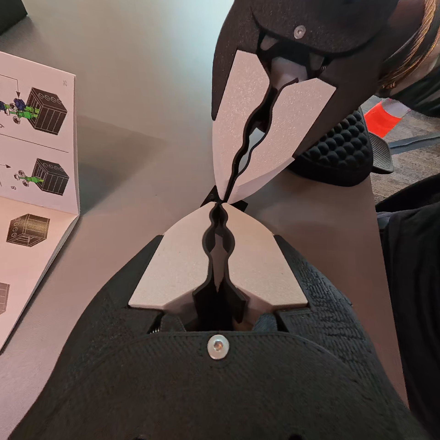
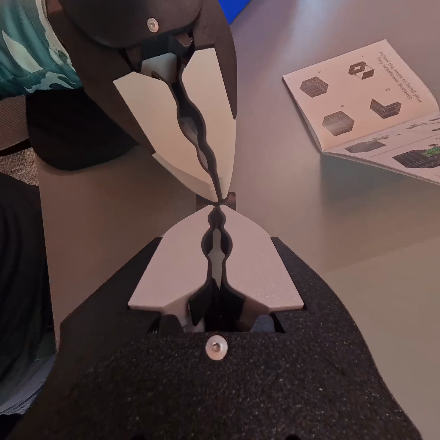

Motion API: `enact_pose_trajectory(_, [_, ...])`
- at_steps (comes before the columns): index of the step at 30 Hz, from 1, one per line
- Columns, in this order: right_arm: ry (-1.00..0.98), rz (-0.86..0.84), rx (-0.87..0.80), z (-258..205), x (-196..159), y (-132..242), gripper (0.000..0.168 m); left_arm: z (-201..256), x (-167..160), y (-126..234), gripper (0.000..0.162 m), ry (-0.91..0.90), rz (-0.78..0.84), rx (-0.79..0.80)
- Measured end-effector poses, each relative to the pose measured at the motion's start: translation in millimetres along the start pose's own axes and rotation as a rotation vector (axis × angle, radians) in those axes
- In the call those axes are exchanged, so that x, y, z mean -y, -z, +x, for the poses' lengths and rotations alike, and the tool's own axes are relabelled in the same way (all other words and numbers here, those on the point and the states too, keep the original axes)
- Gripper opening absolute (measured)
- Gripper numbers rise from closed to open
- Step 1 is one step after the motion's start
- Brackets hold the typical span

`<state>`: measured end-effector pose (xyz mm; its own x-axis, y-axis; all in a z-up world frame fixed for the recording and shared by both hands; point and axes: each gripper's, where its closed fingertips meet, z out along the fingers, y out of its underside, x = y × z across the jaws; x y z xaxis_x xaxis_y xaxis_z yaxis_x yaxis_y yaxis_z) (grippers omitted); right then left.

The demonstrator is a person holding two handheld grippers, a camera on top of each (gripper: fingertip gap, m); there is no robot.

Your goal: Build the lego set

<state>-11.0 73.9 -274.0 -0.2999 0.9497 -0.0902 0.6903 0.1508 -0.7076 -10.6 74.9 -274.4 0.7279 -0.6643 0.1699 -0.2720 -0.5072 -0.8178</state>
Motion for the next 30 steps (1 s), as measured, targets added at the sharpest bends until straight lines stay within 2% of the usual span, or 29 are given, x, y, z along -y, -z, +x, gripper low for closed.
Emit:
enact_pose_trajectory(9, [0.027,-0.049,-0.052,-0.2,-0.7,0.0,0.001,0.0,-0.2,-0.7,0.001,0.017,0.021,-0.003])
enact_pose_trajectory(17, [0.072,-0.016,-0.098,-1.0,0.3,0.4,0.0,-0.5,1.0,-1.0,0.0,-0.031,0.012,0.028])
enact_pose_trajectory(19, [0.105,0.051,-0.068,-5.0,0.9,1.9,0.018,-0.3,1.2,0.3,0.0,-0.098,0.038,0.038])
enact_pose_trajectory(20, [0.077,0.089,-0.056,-6.3,2.4,3.7,0.032,-1.1,1.6,3.0,0.013,-0.131,0.047,0.054])
enact_pose_trajectory(21, [0.043,0.14,-0.047,-7.3,5.8,6.7,0.044,-2.3,5.6,7.7,0.025,-0.155,0.077,0.074])
enact_pose_trajectory(24, [-0.003,0.19,-0.046,-5.7,5.2,10.7,0.058,-3.4,32.8,30.6,0.033,-0.14,0.293,0.091])
enact_pose_trajectory(27, [0.042,0.123,-0.077,-0.5,-5.4,2.7,0.058,-4.3,44.0,45.8,0.037,-0.117,0.435,0.069])
enact_pose_trajectory(30, [0.068,0.1,-0.065,1.5,-7.4,-6.9,0.048,-2.2,46.7,48.7,0.044,-0.025,0.496,-0.013])
